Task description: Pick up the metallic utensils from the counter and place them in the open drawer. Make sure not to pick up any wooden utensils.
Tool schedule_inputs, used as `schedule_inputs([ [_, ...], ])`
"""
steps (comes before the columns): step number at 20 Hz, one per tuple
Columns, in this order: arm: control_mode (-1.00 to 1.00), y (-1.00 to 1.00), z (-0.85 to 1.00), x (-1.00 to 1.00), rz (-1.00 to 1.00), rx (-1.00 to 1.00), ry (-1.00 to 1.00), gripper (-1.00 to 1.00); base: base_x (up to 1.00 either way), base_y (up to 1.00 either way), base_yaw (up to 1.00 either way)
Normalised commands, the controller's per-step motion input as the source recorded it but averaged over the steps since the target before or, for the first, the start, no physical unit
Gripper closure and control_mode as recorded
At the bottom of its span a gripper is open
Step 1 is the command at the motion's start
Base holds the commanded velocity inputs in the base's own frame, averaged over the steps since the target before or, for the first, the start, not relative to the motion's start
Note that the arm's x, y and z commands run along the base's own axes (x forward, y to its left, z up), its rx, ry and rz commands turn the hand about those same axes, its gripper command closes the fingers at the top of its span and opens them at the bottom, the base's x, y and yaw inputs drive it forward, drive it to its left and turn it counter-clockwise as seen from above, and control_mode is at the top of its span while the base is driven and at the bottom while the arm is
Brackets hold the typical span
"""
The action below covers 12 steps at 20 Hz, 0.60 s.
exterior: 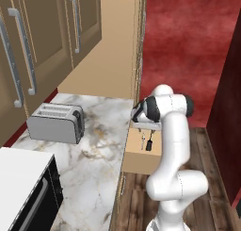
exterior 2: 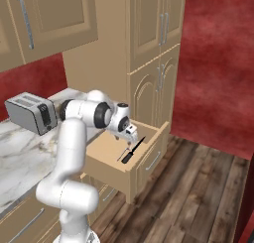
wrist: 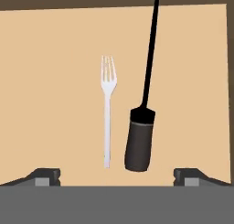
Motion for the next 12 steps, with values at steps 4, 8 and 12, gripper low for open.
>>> schedule_inputs([
  [4, -1.0, 0.0, 0.63, -0.87, 0.0, 0.0, -0.19, -1.0, 0.0, 0.0, 0.0],
  [8, -1.0, 0.19, 0.69, -0.93, 0.0, 0.0, -0.27, -1.0, 0.0, 0.0, 0.0],
  [12, -1.0, 0.28, 0.64, -0.79, 0.0, -0.03, -0.24, -1.0, 0.0, 0.0, 0.0],
])
